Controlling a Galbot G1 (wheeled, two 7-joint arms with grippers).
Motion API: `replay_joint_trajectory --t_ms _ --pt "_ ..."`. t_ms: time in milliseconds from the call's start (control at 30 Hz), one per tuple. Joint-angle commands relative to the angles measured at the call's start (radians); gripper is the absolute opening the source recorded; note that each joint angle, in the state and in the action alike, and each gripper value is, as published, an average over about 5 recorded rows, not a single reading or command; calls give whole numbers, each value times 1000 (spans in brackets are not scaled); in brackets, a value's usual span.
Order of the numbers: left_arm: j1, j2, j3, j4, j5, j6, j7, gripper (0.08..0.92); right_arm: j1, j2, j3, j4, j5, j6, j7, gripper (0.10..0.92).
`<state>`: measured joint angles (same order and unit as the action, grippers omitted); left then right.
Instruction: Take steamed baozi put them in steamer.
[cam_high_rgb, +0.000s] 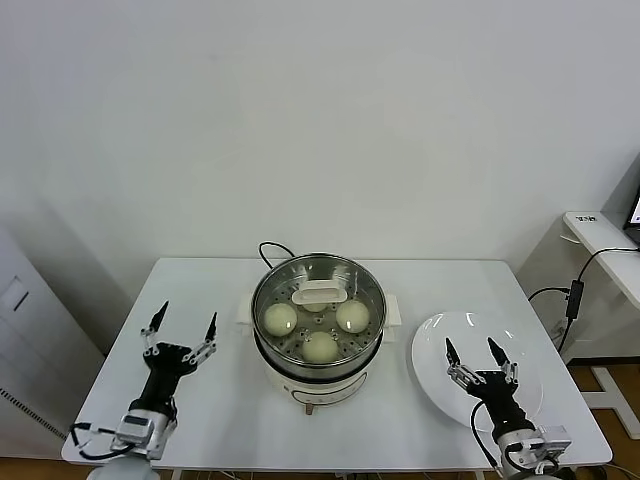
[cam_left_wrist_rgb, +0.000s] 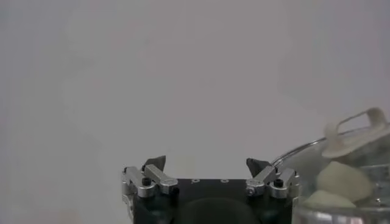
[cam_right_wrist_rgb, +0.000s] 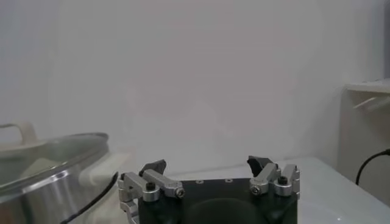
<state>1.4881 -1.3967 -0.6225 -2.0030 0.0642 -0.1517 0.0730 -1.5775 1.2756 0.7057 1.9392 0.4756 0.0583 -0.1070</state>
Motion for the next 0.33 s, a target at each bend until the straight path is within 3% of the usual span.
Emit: replay_joint_trajectory --t_ms 33,333 --pt "67 -59 -89 25 -73 -62 46 823 8 11 -13 -7 -20 6 -10 823" --pt "66 -65 -91 22 -76 -59 54 823 2 17 -11 -3 -28 9 -13 823"
